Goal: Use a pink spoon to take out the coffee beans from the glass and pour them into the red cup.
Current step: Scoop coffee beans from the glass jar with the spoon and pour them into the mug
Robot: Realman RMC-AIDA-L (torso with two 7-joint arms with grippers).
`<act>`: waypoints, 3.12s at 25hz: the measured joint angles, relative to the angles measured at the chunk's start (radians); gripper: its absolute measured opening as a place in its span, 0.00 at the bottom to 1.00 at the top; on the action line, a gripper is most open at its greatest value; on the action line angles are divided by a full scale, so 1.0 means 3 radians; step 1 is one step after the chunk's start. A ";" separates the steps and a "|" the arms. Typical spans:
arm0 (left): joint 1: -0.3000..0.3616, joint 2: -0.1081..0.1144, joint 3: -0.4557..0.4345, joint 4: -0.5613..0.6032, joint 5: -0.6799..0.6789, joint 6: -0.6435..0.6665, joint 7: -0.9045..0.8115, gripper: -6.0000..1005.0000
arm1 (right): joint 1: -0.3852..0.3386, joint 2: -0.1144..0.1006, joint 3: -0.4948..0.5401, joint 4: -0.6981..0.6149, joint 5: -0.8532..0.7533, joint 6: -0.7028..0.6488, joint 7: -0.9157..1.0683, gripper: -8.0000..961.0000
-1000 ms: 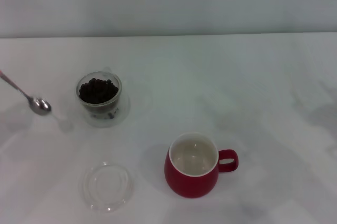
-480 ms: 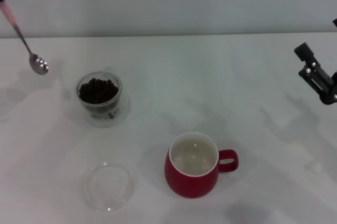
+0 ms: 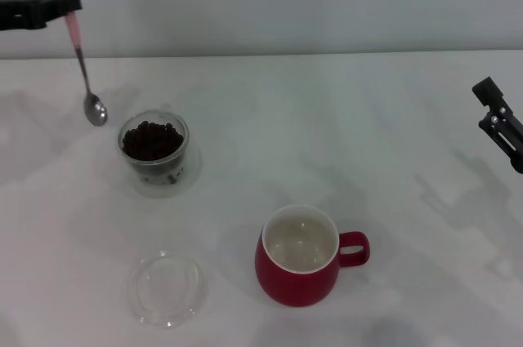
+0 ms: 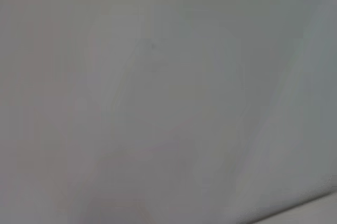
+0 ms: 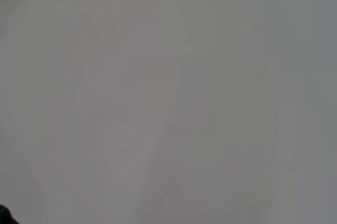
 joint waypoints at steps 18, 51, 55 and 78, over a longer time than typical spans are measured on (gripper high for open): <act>-0.0130 -0.0229 0.0511 -0.0002 0.0021 0.0500 -0.0021 0.13 | -0.0001 -0.0004 0.0020 0.0124 0.0017 0.0020 0.0000 0.85; 0.0464 -0.0421 0.0543 -0.0439 -0.0949 0.0766 -0.0063 0.13 | 0.0018 -0.0001 0.0038 0.0149 0.0055 0.0314 0.0000 0.85; 0.0502 -0.0355 0.0538 -0.0650 -0.1182 0.0778 -0.0142 0.13 | 0.0026 0.0000 0.0048 0.0149 0.0057 0.0321 0.0000 0.85; 0.0830 -0.0332 0.0537 -0.1067 -0.2208 0.0268 -0.0399 0.13 | 0.0092 -0.0004 0.0077 0.0102 0.0057 0.0517 0.0000 0.85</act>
